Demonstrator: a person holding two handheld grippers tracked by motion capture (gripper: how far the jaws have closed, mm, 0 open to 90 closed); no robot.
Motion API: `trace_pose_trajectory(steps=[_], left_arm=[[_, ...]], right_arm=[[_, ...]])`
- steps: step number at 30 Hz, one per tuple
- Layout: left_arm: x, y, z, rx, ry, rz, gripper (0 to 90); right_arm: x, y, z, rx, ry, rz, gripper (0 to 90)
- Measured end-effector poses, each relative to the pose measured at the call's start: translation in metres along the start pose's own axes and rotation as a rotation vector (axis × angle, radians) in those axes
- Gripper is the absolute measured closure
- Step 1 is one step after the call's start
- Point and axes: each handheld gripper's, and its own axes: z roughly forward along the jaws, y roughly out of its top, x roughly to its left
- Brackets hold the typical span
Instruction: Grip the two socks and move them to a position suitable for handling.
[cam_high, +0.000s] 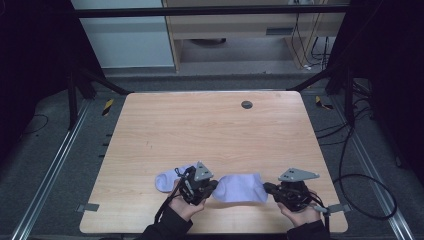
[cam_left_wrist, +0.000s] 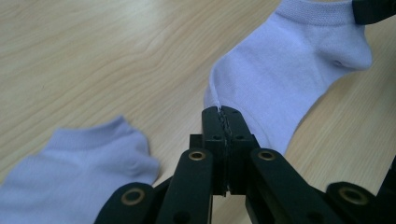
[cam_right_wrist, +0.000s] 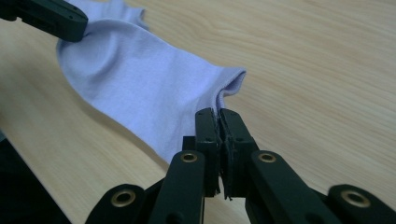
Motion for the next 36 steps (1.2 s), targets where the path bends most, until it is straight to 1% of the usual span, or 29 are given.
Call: trace_pose_trajectory(steps=[2, 4, 5, 7, 11, 13, 15, 19, 23, 25, 28, 31, 33, 34, 35, 36], left_arm=[[0.002, -0.008, -0.004, 0.014, 0.008, 0.004, 89.2], [0.005, -0.015, -0.006, 0.027, 0.006, -0.002, 89.2], [0.006, -0.018, -0.007, 0.031, 0.008, -0.005, 89.2], [0.009, -0.026, -0.008, 0.045, 0.010, -0.011, 89.2], [0.014, -0.036, -0.008, 0.063, 0.018, -0.025, 89.1], [0.017, -0.039, -0.007, 0.076, 0.026, -0.031, 89.1], [0.018, -0.042, -0.004, 0.086, 0.030, -0.039, 89.0], [0.019, -0.047, 0.004, 0.122, 0.035, -0.049, 88.7], [0.021, -0.049, 0.008, 0.133, 0.037, -0.058, 88.1], [0.022, -0.050, 0.009, 0.137, 0.037, -0.058, 86.8], [0.023, -0.051, 0.009, 0.127, 0.042, -0.057, 82.4], [0.024, -0.049, 0.005, 0.096, 0.053, -0.055, 73.0], [0.026, -0.048, 0.001, 0.071, 0.053, -0.059, 67.7], [0.027, -0.047, -0.003, 0.055, 0.062, -0.059, 65.2], [0.028, -0.047, -0.005, 0.049, 0.071, -0.058, 63.0], [0.029, -0.046, -0.008, 0.030, 0.080, -0.064, 61.0]], right_arm=[[0.006, 0.001, 0.005, 0.005, 0.015, -0.009, 87.1], [0.014, 0.001, 0.011, 0.020, 0.025, -0.026, 87.1], [0.017, 0.001, 0.013, 0.026, 0.033, -0.026, 87.1], [0.021, 0.001, 0.018, 0.039, 0.044, -0.025, 87.1], [0.026, 0.000, 0.026, 0.055, 0.055, -0.032, 87.1], [0.027, -0.002, 0.029, 0.062, 0.060, -0.033, 87.1], [0.028, -0.004, 0.033, 0.071, 0.057, -0.032, 87.1], [0.028, -0.012, 0.042, 0.098, 0.046, -0.026, 87.0], [0.026, -0.018, 0.051, 0.129, 0.035, -0.027, 86.7], [0.025, -0.020, 0.052, 0.133, 0.032, -0.028, 86.4], [0.025, -0.021, 0.053, 0.132, 0.032, -0.023, 85.7], [0.025, -0.020, 0.051, 0.120, 0.030, -0.027, 80.7], [0.025, -0.018, 0.050, 0.104, 0.023, -0.025, 78.8], [0.024, -0.017, 0.049, 0.095, 0.021, -0.026, 77.5], [0.023, -0.016, 0.047, 0.081, 0.016, -0.027, 76.2], [0.023, -0.015, 0.047, 0.072, 0.015, -0.023, 75.0]])
